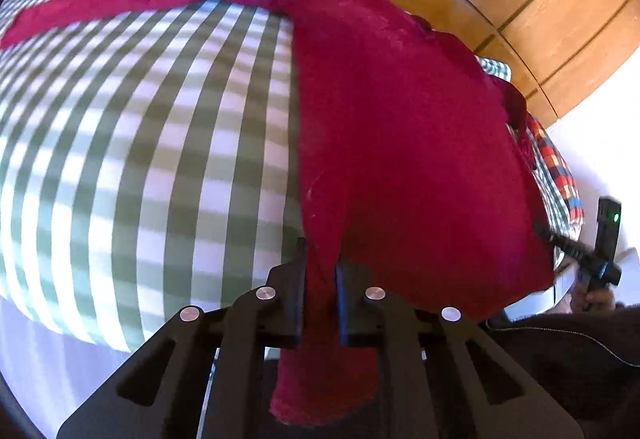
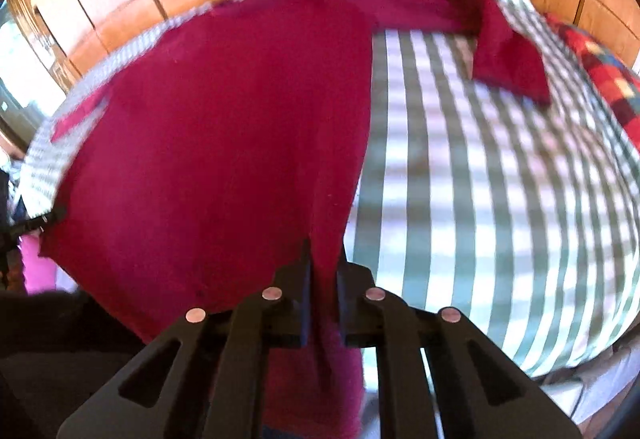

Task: Fold small clothes

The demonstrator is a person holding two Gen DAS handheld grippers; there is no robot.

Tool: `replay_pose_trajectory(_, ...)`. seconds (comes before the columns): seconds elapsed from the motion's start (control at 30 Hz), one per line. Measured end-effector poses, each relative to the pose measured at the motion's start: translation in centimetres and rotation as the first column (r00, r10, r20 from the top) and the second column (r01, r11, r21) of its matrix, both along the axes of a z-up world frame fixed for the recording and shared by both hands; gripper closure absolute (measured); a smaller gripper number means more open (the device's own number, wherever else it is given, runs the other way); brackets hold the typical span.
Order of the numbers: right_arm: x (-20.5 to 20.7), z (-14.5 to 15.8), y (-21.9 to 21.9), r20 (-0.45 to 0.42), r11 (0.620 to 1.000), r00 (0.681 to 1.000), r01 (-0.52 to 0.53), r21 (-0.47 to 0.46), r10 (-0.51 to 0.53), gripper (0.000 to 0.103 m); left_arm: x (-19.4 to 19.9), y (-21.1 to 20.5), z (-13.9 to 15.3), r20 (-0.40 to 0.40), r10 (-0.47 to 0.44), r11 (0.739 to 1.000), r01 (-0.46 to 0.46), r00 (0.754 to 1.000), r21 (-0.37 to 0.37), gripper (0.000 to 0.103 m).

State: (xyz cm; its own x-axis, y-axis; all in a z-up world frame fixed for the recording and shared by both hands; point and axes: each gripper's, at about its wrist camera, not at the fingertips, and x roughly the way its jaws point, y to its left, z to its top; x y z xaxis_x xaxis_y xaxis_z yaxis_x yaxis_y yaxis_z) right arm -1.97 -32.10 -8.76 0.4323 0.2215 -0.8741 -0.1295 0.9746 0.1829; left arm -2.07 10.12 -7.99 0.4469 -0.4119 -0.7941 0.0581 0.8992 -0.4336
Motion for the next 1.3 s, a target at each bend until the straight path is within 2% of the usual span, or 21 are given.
replay_pose_trajectory(0.03, 0.2, 0.1, -0.2, -0.002, 1.0, 1.0, 0.008, 0.021, -0.008, 0.093, 0.1, 0.2, 0.1, -0.006, 0.013, 1.0, -0.013, 1.0, -0.015, 0.087)
replay_pose_trajectory(0.1, 0.8, 0.9, -1.0, 0.015, 0.999, 1.0, 0.025, 0.04, -0.025, 0.081, 0.6, 0.5, 0.6, -0.005, 0.04, 0.999, -0.04, 0.999, -0.02, 0.079)
replay_pose_trajectory(0.17, 1.6, 1.9, -2.1, 0.065, 0.998, 0.996, 0.059, 0.005, -0.059, 0.058, 1.1, 0.7, 1.7, 0.041, 0.05, 0.998, -0.051, 0.998, 0.027, 0.077)
replay_pose_trajectory(0.33, 6.9, 3.1, -6.5, 0.165, 0.974, 0.965, 0.216, -0.071, -0.202, 0.058, 3.1, -0.5, 4.0, 0.125, 0.043, 0.995, -0.053, 0.991, 0.08, 0.077)
replay_pose_trajectory(0.47, 12.1, 1.9, -8.5, 0.179, 0.947, 0.956, 0.264, -0.185, -0.231, 0.058, 4.9, -2.7, 4.8, 0.142, 0.009, 0.995, -0.022, 0.99, 0.093, 0.077)
replay_pose_trajectory(0.53, 14.3, 0.8, -9.2, 0.167, 0.942, 0.959, 0.262, -0.21, -0.229, 0.059, 5.5, -3.7, 4.8, 0.143, -0.006, 0.996, -0.007, 0.99, 0.094, 0.077)
replay_pose_trajectory(0.57, 15.3, 0.3, -9.3, 0.159, 0.938, 0.961, 0.257, -0.232, -0.224, 0.06, 5.7, -4.1, 4.6, 0.142, -0.015, 0.995, 0.001, 0.99, 0.096, 0.075)
replay_pose_trajectory(0.6, 16.2, -0.2, -9.4, 0.151, 0.932, 0.964, 0.253, -0.259, -0.219, 0.06, 6.1, -4.7, 4.5, 0.136, -0.022, 0.995, 0.009, 0.99, 0.099, 0.069)
replay_pose_trajectory(0.63, 17.1, -0.8, -9.6, 0.144, 0.921, 0.965, 0.252, -0.297, -0.218, 0.062, 6.4, -5.3, 4.4, 0.135, -0.025, 0.995, 0.011, 0.99, 0.1, 0.067)
replay_pose_trajectory(0.67, 17.7, -1.2, -9.9, 0.137, 0.913, 0.966, 0.253, -0.319, -0.22, 0.078, 6.5, -5.5, 4.4, 0.136, -0.032, 0.995, 0.018, 0.99, 0.102, 0.067)
replay_pose_trajectory(0.7, 18.2, -1.4, -10.4, 0.125, 0.906, 0.965, 0.26, -0.334, -0.231, 0.086, 6.8, -6.1, 4.5, 0.139, -0.049, 0.993, 0.034, 0.989, 0.11, 0.067)
replay_pose_trajectory(0.77, 18.2, -0.6, -11.6, 0.117, 0.919, 0.956, 0.29, -0.265, -0.268, 0.095, 7.0, -6.9, 4.7, 0.153, -0.072, 0.99, 0.052, 0.986, 0.13, 0.067)
replay_pose_trajectory(0.83, 17.4, 1.4, -13.9, 0.119, 0.923, 0.929, 0.364, -0.121, -0.351, 0.096, 7.4, -7.5, 4.9, 0.165, -0.103, 0.987, 0.08, 0.981, 0.137, 0.067)
replay_pose_trajectory(0.9, 16.0, 4.2, -16.6, 0.136, 0.905, 0.895, 0.421, 0.057, -0.425, 0.096, 7.9, -8.0, 4.8, 0.163, -0.117, 0.986, 0.095, 0.98, 0.137, 0.067)
replay_pose_trajectory(0.97, 14.3, 7.7, -19.5, 0.149, 0.856, 0.857, 0.446, 0.261, -0.493, 0.096, 8.6, -8.5, 4.6, 0.158, -0.127, 0.986, 0.108, 0.979, 0.125, 0.067)
replay_pose_trajectory(1.0, 13.3, 9.7, -21.1, 0.153, 0.816, 0.841, 0.435, 0.382, -0.519, 0.096, 8.9, -8.7, 4.6, 0.159, -0.135, 0.986, 0.117, 0.978, 0.115, 0.067)
replay_pose_trajectory(1.03, 12.7, 11.3, -22.0, 0.165, 0.787, 0.828, 0.419, 0.453, -0.536, 0.096, 9.1, -8.9, 4.5, 0.16, -0.14, 0.986, 0.123, 0.977, 0.11, 0.067)
replay_pose_trajectory(1.1, 11.7, 13.7, -23.1, 0.186, 0.738, 0.806, 0.386, 0.554, -0.562, 0.096, 9.4, -9.2, 4.5, 0.164, -0.15, 0.986, 0.135, 0.975, 0.101, 0.067)
replay_pose_trajectory(1.17, 10.2, 17.0, -23.7, 0.237, 0.683, 0.77, 0.322, 0.656, -0.592, 0.096, 9.6, -9.5, 4.7, 0.174, -0.162, 0.985, 0.149, 0.971, 0.085, 0.067)
replay_pose_trajectory(1.23, 9.7, 19.4, -23.4, 0.288, 0.677, 0.746, 0.282, 0.68, -0.6, 0.096, 9.6, -9.6, 4.9, 0.187, -0.172, 0.984, 0.161, 0.967, 0.071, 0.067)
replay_pose_trajectory(1.3, 10.7, 20.6, -22.7, 0.289, 0.684, 0.753, 0.278, 0.675, -0.591, 0.096, 9.7, -9.7, 5.0, 0.194, -0.181, 0.983, 0.172, 0.964, 0.06, 0.067)
